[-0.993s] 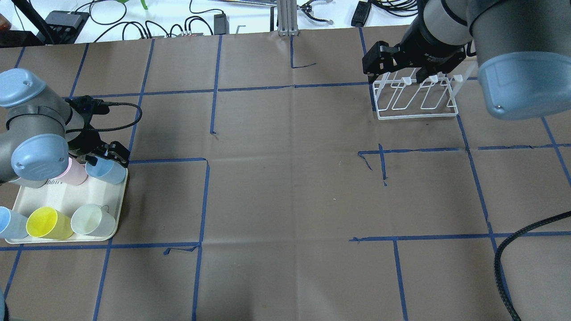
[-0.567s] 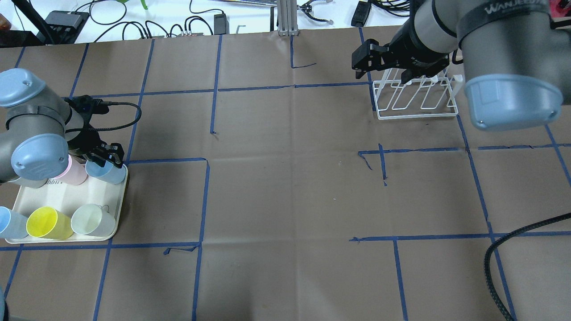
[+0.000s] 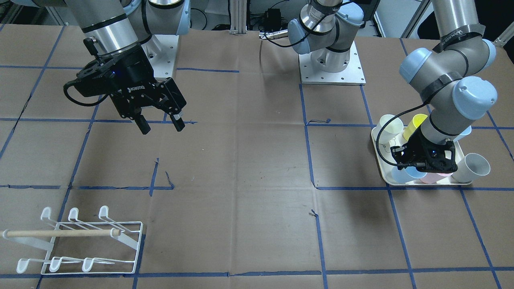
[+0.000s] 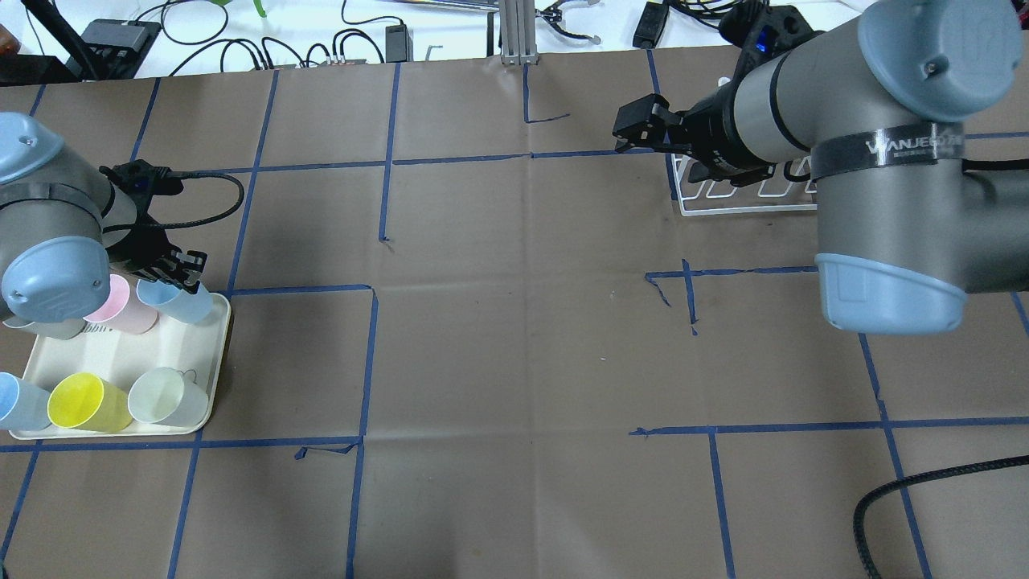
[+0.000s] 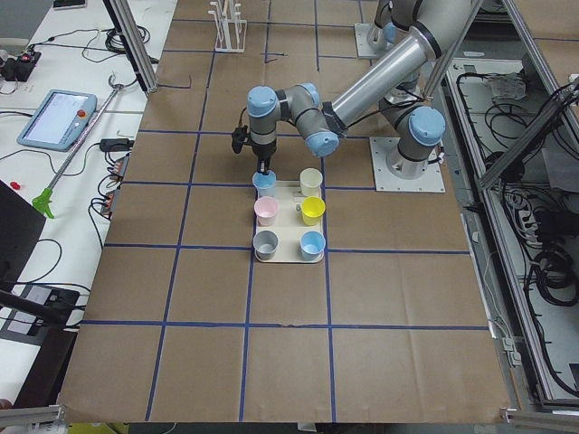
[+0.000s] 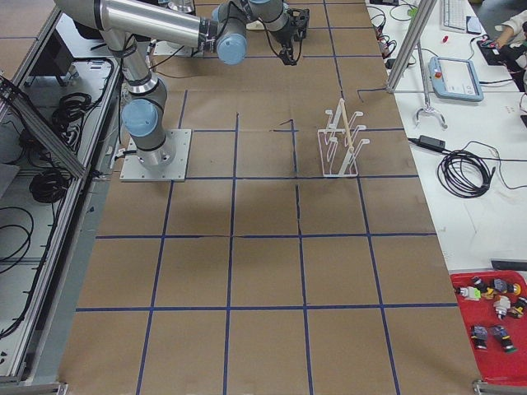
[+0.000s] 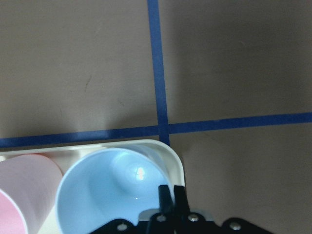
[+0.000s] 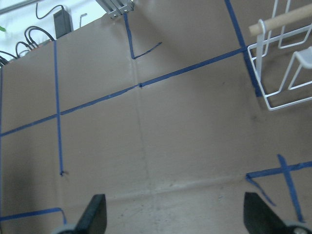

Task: Transfer IKEA cup to right arm and place on rack

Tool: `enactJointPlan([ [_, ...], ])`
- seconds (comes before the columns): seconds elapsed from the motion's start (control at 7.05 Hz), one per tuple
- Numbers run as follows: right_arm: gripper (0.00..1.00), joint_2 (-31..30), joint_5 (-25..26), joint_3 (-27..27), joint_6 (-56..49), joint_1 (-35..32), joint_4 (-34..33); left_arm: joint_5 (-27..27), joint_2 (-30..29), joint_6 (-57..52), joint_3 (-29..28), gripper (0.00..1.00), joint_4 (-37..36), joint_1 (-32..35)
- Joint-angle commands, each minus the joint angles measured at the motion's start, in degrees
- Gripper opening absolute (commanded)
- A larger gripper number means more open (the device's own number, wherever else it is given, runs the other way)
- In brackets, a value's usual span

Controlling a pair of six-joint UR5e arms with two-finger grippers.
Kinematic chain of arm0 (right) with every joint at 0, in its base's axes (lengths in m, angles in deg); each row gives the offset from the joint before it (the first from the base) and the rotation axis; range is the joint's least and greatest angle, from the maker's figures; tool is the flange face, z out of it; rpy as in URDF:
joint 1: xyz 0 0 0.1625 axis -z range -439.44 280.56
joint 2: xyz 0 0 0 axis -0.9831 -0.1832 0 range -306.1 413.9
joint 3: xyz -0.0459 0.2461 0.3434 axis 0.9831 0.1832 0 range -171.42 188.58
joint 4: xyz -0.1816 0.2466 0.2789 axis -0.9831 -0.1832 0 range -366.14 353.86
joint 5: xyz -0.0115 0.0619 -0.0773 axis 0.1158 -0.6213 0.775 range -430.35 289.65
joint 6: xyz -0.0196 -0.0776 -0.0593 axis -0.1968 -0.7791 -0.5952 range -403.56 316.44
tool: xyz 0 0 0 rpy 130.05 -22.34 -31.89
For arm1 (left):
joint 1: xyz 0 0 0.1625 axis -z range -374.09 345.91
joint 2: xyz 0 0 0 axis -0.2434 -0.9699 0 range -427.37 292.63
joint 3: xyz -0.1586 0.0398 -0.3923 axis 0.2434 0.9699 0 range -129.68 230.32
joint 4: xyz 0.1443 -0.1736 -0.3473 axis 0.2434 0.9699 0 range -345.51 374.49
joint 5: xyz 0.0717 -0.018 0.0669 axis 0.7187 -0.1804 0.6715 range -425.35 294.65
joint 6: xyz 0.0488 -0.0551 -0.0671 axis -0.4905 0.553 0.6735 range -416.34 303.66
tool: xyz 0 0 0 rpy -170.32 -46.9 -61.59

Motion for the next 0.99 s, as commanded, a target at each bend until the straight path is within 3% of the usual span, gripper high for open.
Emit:
enactJointPlan([
  [0.0,1.0,0.1,-5.3,-2.7,14.1,0.0,-3.4,0.2,6.2,0.9,-1.3,0.0,5.8,-0.2],
  [0.14,1.0,-0.3,-8.7,-4.2,17.2,0.0,-3.7,0.1,9.3,1.5,-4.0,0.0,12.5,-0.1],
  [0.43,1.0,-0.5,-10.9,-9.6,20.5,0.1,-20.0,-0.2,7.8,5.5,-17.4,0.0,29.0,0.0],
  [0.57,1.0,0.1,-13.8,-11.7,29.5,0.0,-26.7,-0.7,6.0,7.9,-21.8,0.0,33.2,0.2],
  [0.71,1.0,0.2,-16.4,-12.2,36.0,0.0,-31.2,-1.0,4.5,7.6,-22.4,0.0,33.3,0.4],
  [0.85,1.0,0.3,-18.8,-12.4,38.0,0.1,-33.7,-5.1,4.2,6.3,-22.4,0.0,32.0,0.5],
])
